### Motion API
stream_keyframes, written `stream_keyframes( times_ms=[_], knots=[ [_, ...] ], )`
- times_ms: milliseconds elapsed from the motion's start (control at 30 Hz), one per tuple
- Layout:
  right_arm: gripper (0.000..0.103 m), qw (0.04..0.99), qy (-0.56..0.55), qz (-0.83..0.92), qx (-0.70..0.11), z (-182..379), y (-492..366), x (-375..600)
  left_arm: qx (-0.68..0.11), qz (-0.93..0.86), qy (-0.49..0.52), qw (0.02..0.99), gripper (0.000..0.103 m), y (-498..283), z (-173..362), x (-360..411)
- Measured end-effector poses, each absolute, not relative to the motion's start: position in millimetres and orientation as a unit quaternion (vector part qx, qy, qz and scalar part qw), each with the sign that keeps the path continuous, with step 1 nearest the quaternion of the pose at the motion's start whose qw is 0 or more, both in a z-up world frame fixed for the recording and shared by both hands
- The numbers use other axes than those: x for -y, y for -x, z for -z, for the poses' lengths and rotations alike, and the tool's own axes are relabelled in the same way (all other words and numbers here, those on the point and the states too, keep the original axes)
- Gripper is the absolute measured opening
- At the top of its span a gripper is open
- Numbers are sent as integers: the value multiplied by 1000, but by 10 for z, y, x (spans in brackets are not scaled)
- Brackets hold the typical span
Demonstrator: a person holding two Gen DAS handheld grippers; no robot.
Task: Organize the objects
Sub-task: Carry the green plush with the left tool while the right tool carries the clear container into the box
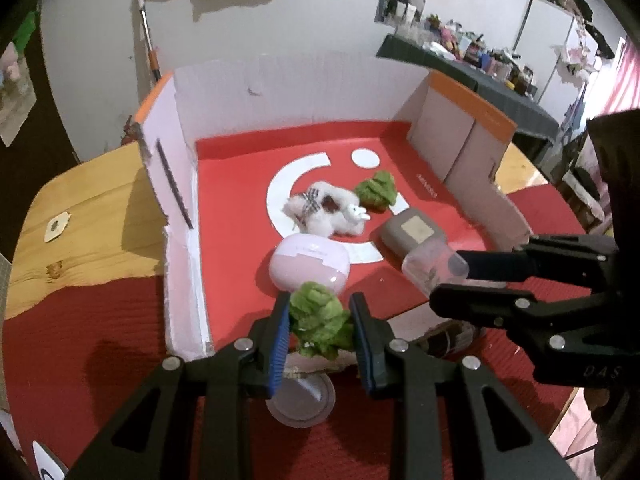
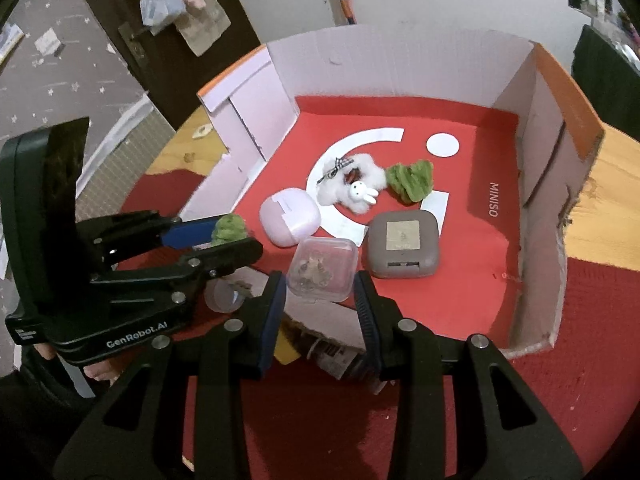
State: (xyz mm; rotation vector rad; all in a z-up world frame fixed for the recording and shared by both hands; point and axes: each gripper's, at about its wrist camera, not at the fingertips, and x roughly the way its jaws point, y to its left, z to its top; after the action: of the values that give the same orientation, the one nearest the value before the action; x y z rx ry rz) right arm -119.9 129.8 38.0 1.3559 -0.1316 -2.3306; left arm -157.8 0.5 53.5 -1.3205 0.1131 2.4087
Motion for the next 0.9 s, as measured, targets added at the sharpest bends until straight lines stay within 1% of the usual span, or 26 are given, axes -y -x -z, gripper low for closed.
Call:
stream_keyframes(
  times_ms=[233,733,900],
  knots=[
    [34,223,-516,826,36,-272,1310,-1222,-47,-849,488,197,30,1676,-422,-50],
    [34,222,-534,814,62,-170,1445,-1334,-39,-846,493,198,30,1789,-345,-75],
    [34,206,-535,818,59,-158,1483,-1395,-38,-847,494,195,30,1830,-335,-89]
  ],
)
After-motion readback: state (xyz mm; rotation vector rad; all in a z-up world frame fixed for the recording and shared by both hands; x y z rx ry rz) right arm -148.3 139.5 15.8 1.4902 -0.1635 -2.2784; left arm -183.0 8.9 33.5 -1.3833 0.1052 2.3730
